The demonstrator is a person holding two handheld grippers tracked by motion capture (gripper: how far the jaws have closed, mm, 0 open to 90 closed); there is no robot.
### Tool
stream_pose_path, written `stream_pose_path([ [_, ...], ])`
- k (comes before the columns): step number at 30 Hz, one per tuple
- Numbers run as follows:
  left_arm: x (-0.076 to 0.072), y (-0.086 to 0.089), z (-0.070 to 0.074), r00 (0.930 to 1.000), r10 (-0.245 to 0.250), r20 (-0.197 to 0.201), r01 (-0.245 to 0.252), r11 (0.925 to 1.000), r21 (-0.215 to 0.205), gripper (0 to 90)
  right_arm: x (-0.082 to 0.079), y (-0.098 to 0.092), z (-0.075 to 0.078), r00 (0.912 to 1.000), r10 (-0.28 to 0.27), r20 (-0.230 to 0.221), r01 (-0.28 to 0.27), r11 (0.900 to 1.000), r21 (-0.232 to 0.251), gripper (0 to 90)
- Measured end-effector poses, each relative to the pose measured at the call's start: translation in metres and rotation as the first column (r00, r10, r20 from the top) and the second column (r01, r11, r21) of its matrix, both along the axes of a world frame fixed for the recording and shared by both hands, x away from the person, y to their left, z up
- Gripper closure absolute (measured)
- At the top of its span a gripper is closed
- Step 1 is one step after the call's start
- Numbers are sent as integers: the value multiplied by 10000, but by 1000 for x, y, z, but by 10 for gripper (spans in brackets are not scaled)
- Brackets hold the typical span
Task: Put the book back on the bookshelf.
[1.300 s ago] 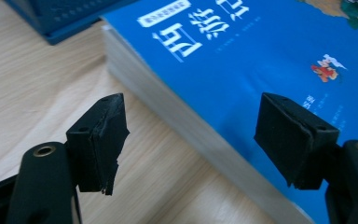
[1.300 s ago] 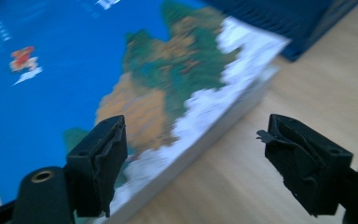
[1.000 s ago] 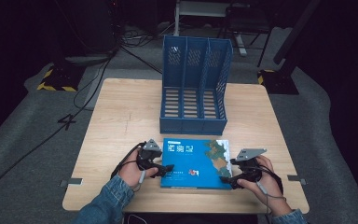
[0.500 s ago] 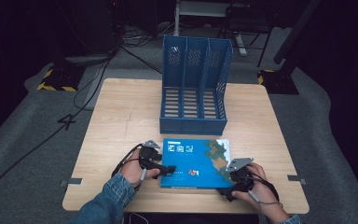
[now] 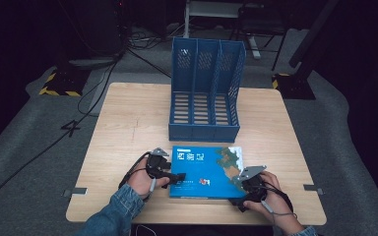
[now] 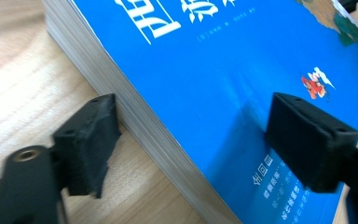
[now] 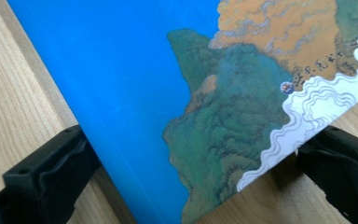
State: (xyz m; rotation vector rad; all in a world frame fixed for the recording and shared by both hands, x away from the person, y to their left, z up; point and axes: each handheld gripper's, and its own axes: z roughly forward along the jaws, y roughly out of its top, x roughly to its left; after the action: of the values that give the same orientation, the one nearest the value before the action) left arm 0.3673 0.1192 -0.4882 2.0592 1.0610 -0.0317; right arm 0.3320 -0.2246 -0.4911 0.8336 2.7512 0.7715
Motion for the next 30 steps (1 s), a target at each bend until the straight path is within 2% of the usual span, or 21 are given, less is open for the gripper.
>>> stream_pose_path([
  [2, -3, -2, 6, 9993, -18, 385, 5, 9994, 336, 314, 0, 0, 0, 10000, 3, -8, -3, 10000, -20, 0],
  [3, -3, -2, 6, 9993, -18, 385, 5, 9994, 336, 356, 0, 0, 0, 10000, 3, -8, -3, 10000, -20, 0],
  [4, -5, -2, 10, 9977, -63, 676, 28, 9987, 507, 397, 0, 0, 0, 10000, 1, -6, -1, 10000, -7, 0],
  [5, -5, -1, 11, 9971, -86, 758, 49, 9987, 499, 413, 0, 0, 0, 10000, -2, -3, 2, 10000, -2, 0],
  [7, -5, 1, 12, 9968, -75, 793, 40, 9990, 447, 484, 0, 0, 0, 10000, 16, 16, -16, 10000, 29, 0],
  [8, -7, 3, 14, 9964, 19, 847, -38, 9997, 223, 519, 0, 0, 0, 10000, 11, 22, -12, 10000, 22, 0],
  [9, -7, 3, 14, 9964, 19, 847, -38, 9997, 223, 563, 0, 0, 0, 10000, 11, 22, -12, 10000, 22, 0],
  [10, -9, 5, 16, 9974, 54, 725, -55, 10000, 10, 604, -1, -1, 0, 10000, -29, 44, 29, 10000, 54, 0],
  [13, -9, 6, 18, 9981, 70, 614, -60, 9999, -159, 690, -1, -1, -1, 9999, -79, 103, 77, 9999, 146, 0],
  [16, -9, 9, 21, 9990, -8, 443, 29, 9988, -489, 731, -2, -3, -1, 9999, -43, 140, 39, 9997, 243, 1],
  [18, -11, 9, 26, 9990, -16, 453, 41, 9985, -545, 739, -3, -5, 0, 9999, 32, 137, -35, 9996, 273, 58],
  [19, -11, 9, 26, 9990, -16, 453, 41, 9985, -545, 744, -3, -5, 0, 9999, 32, 137, -35, 9996, 273, 58],
  [21, -13, 8, 32, 9993, -28, 384, 49, 9985, -551, 749, -8, -11, 8, 10000, 29, -55, -27, 9996, 275, 168],
  [23, -12, 8, 35, 9997, -53, 248, 67, 9982, -591, 754, -12, -15, 14, 10000, -80, 38, 78, 9990, 441, 182],
  [25, -11, 8, 38, 9998, -132, 161, 141, 9983, -569, 756, -18, -16, 21, 9988, -313, 374, 291, 9979, 585, 180],
  [26, -11, 8, 38, 9998, -132, 161, 141, 9983, -569, 757, -18, -16, 21, 9988, -313, 374, 291, 9979, 585, 180],
  [27, -11, 7, 42, 9999, -135, 96, 141, 9982, -575, 757, -22, -9, 25, 9938, -406, 1037, 291, 9935, 1101, 166],
  [29, -11, 6, 47, 9998, -211, 54, 214, 9979, -612, 758, -24, 1, 25, 9882, -233, 1512, 18, 9901, 1407, 169],
  [30, -11, 6, 47, 9998, -211, 54, 214, 9979, -612, 758, -24, 1, 25, 9882, -233, 1512, 18, 9901, 1407, 169],
])
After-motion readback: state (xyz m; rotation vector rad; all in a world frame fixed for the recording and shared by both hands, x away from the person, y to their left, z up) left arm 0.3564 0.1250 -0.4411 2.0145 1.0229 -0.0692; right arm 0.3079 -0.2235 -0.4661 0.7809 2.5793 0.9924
